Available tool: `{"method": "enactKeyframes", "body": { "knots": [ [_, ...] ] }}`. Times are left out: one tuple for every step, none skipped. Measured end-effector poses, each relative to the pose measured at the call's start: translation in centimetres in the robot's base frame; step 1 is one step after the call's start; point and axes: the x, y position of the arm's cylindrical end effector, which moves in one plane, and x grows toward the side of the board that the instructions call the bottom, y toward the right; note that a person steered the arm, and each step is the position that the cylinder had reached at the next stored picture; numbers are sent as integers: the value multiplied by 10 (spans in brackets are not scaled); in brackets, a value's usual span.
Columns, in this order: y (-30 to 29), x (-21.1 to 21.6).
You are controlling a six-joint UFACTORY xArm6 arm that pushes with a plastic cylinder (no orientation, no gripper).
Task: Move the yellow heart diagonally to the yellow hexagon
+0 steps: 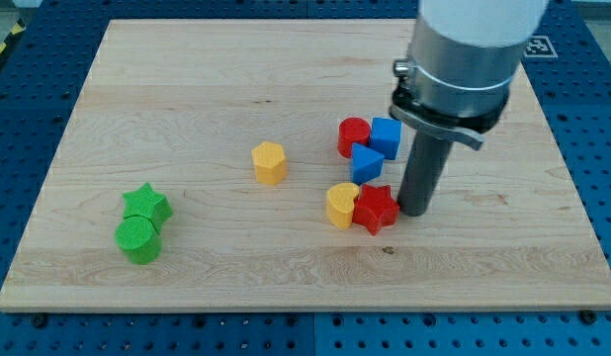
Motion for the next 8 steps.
{"method": "enactKeyframes", "body": {
  "knots": [
    [12,0],
    [13,14],
    [18,46],
    [-13,31],
    [-44,6],
    [-51,5],
    [-40,16],
    [-40,42]
  ]
}}
